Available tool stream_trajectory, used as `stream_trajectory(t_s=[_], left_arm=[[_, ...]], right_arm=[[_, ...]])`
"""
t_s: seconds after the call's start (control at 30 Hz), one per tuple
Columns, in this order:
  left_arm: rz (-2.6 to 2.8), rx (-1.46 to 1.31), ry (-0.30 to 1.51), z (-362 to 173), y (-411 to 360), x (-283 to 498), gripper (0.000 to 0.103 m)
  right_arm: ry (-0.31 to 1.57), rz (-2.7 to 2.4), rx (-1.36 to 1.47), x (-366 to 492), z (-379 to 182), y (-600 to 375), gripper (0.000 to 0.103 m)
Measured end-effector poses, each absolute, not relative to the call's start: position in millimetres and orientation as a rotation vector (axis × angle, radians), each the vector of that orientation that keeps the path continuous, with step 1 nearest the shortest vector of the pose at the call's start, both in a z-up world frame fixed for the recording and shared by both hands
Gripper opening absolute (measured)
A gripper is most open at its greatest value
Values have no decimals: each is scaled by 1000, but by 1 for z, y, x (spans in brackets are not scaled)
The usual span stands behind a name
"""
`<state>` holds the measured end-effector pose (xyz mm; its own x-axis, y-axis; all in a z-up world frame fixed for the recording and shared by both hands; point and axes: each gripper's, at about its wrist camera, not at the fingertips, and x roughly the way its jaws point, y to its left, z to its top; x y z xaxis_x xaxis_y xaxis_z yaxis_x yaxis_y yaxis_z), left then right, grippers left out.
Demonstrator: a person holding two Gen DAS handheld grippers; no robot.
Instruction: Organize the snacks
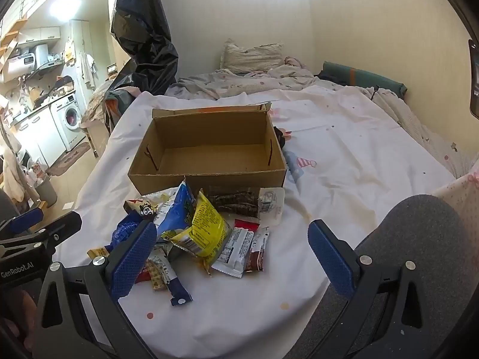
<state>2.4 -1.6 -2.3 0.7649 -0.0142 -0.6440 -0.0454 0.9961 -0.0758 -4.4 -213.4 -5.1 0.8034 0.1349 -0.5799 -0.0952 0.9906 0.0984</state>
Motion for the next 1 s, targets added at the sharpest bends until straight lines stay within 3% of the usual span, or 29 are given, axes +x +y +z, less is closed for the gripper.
stream_trajectory(t_s=[1.0], left_arm=[[15,-98,703,-3,-2,3,103]], right_arm=[[637,117,78,1,-11,-217,103]])
